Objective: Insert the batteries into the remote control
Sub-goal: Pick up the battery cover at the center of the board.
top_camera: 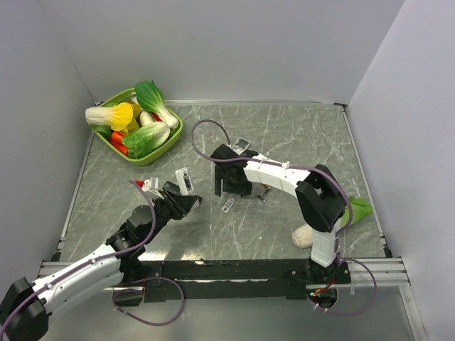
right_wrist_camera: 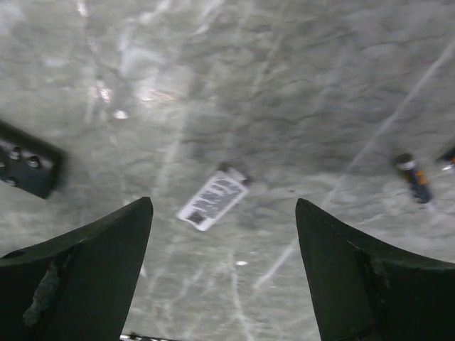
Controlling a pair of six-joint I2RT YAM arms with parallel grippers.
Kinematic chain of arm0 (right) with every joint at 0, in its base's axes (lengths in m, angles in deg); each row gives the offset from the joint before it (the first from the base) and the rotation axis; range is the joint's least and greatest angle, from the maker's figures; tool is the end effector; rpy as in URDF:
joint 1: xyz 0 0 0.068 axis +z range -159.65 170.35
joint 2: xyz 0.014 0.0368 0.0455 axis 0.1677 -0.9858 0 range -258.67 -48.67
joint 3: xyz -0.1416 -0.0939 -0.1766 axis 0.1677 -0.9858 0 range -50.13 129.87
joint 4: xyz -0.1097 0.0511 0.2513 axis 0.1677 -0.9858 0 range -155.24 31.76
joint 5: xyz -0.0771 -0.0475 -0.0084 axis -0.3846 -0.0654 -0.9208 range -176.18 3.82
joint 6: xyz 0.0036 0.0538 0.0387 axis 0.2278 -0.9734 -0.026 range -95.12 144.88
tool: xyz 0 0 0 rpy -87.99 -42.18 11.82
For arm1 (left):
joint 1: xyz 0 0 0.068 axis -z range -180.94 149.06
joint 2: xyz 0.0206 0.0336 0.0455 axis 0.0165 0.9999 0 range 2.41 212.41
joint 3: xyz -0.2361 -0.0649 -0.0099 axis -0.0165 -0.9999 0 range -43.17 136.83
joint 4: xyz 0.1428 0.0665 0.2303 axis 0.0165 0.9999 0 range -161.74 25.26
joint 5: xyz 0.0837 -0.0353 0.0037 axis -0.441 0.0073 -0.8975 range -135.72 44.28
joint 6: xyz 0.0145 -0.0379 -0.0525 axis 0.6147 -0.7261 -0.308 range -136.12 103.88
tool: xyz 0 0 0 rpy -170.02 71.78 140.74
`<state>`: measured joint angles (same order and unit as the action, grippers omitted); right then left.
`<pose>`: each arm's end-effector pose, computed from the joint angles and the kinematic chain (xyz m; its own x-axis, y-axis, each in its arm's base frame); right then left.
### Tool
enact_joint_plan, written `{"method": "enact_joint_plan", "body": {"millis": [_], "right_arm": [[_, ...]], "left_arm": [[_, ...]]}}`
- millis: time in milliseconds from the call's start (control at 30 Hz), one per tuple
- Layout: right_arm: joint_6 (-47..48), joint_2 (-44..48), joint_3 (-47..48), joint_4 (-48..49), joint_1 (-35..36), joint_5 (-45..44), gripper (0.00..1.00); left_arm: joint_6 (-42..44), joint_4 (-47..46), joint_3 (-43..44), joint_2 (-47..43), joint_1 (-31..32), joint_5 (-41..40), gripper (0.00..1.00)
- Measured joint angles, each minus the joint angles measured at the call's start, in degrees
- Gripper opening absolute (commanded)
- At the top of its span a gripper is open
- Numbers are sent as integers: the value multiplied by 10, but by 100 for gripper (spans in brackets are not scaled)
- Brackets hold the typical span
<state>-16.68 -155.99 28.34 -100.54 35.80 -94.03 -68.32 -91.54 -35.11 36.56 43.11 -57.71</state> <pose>0.2791 0.2733 0.1440 -0.9446 -0.0227 -0.3275 -0.0646 0.9909 0.1177 0.1609 -0.1404 0.1697 -0.4684 -0.6222 -0.6272 0.2636 0.5792 -0.7714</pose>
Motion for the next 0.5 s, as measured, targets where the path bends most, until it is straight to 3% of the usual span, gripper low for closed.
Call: {"method": "enact_joint_plan", "body": {"millis": [133,500], "right_arm": [[-51,-6,8,-8,22,-17,66],[-139,-33,14,-38,25,-37,54]], "left_arm": [[0,12,-5,-11,0,0,1],[-1,27,-15,-51,-1,0,1]]}}
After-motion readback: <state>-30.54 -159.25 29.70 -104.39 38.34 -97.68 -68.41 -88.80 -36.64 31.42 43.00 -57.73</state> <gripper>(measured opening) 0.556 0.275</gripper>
